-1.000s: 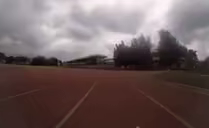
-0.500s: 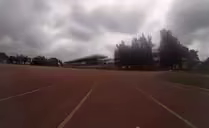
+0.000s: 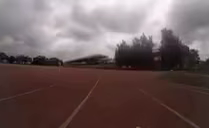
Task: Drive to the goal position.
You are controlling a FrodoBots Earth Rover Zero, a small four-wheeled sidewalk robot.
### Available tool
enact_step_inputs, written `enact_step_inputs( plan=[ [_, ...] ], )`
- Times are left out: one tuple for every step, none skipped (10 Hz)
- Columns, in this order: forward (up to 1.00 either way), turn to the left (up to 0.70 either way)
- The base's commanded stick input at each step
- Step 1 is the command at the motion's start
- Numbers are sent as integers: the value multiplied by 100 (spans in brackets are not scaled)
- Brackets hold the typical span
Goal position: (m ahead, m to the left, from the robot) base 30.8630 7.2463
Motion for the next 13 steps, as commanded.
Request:
enact_step_inputs(
  plan=[
    [70,0],
    [70,0],
    [70,0],
    [70,0],
    [70,0],
    [70,0],
    [70,0],
    [70,0],
    [70,0],
    [70,0],
    [70,0],
    [70,0],
    [70,0]
  ],
)
